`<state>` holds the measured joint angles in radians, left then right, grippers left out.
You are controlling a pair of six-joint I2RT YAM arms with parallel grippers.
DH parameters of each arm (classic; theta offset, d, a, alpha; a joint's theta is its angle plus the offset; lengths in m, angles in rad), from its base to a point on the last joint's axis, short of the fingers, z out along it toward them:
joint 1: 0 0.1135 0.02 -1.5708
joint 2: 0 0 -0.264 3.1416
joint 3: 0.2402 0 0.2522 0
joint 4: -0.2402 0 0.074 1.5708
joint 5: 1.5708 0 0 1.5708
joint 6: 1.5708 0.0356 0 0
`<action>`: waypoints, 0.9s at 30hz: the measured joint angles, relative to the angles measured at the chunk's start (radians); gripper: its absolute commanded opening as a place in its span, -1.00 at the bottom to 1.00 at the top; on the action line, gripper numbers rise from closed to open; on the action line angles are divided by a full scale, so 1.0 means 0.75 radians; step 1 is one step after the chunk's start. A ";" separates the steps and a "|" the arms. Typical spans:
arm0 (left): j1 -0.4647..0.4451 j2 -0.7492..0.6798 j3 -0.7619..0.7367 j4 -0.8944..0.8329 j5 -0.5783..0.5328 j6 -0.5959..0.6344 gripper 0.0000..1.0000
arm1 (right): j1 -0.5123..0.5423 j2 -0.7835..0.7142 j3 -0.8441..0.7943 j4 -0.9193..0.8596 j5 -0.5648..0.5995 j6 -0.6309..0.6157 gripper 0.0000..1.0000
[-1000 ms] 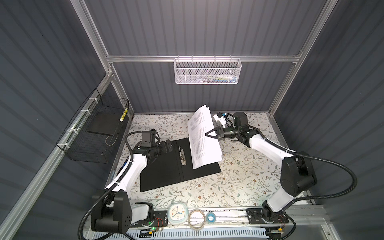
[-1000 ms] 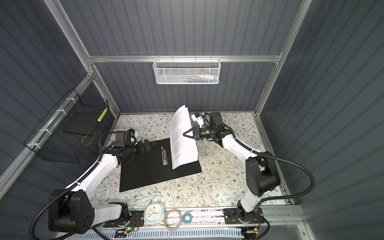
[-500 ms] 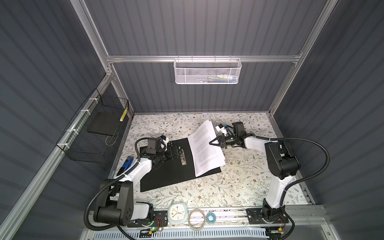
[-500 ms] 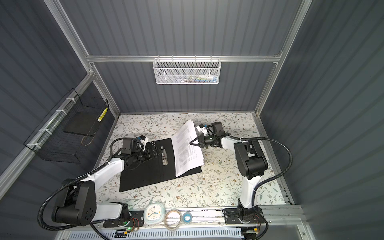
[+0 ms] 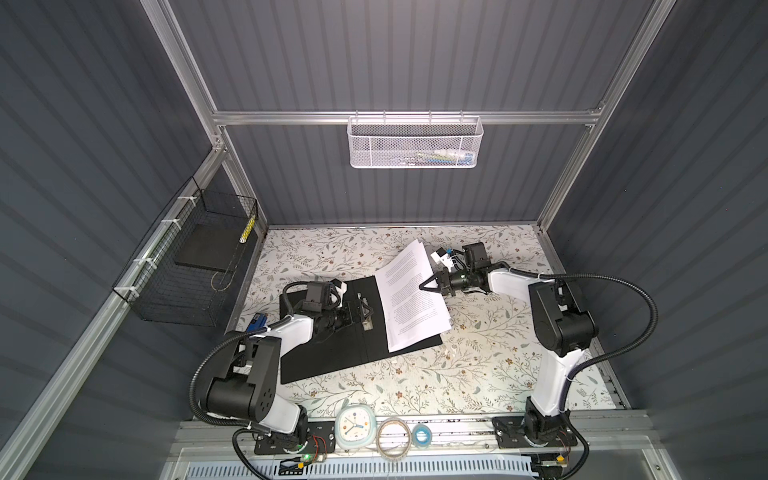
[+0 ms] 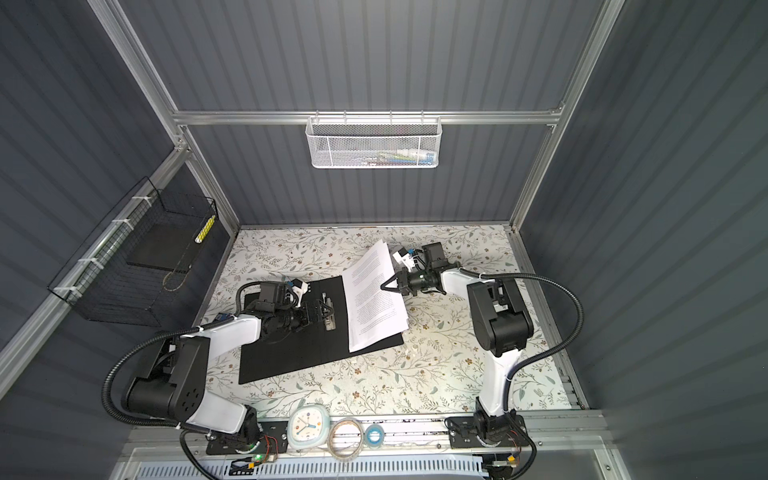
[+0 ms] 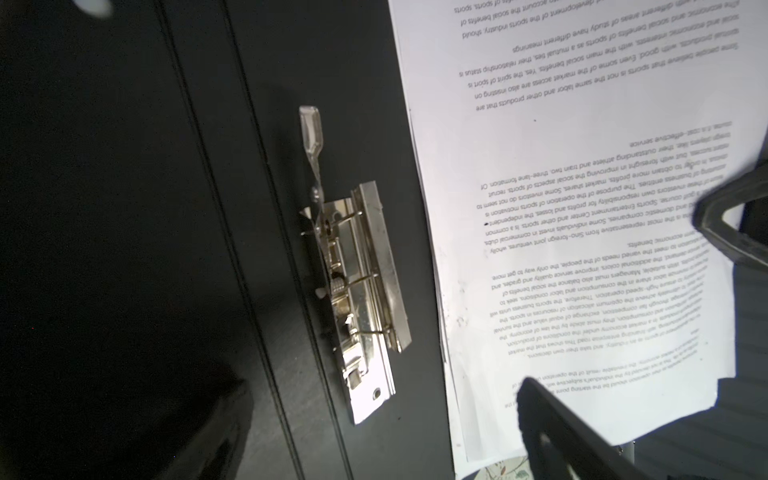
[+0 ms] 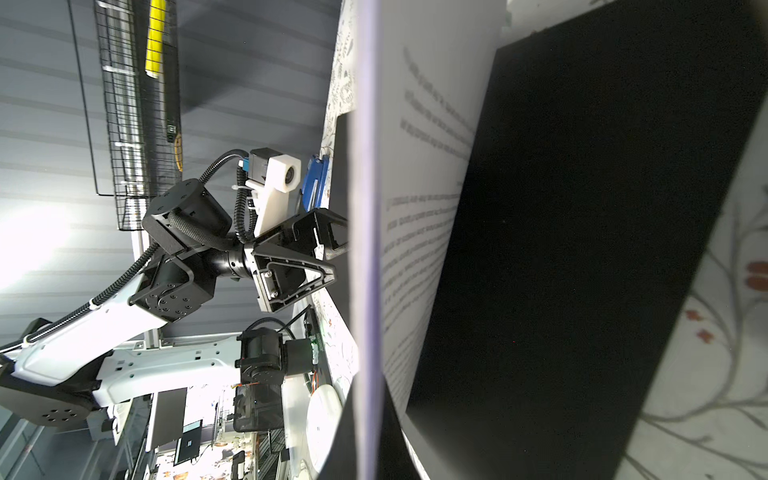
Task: Put the files into the folder
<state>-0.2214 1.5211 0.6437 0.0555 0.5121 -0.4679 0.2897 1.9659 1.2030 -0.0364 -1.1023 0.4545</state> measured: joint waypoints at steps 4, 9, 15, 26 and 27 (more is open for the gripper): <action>-0.004 0.000 -0.005 0.020 0.009 -0.002 0.99 | 0.006 0.007 0.000 -0.028 0.015 -0.013 -1.00; -0.012 0.002 -0.008 0.033 0.024 -0.011 0.99 | 0.016 0.016 0.008 -0.055 0.039 -0.015 -1.00; -0.028 0.027 -0.007 0.064 0.052 -0.011 0.99 | 0.027 0.049 0.037 -0.087 0.078 -0.015 -1.00; -0.036 0.038 -0.005 0.075 0.079 0.012 0.99 | 0.044 0.081 0.041 -0.061 0.116 0.007 -1.00; -0.036 0.038 -0.001 0.067 0.079 0.017 0.99 | 0.047 0.088 0.045 -0.062 0.117 0.008 -1.00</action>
<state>-0.2485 1.5497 0.6430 0.1059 0.5713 -0.4553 0.3248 2.0319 1.2366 -0.0826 -1.0142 0.4603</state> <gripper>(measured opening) 0.994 0.048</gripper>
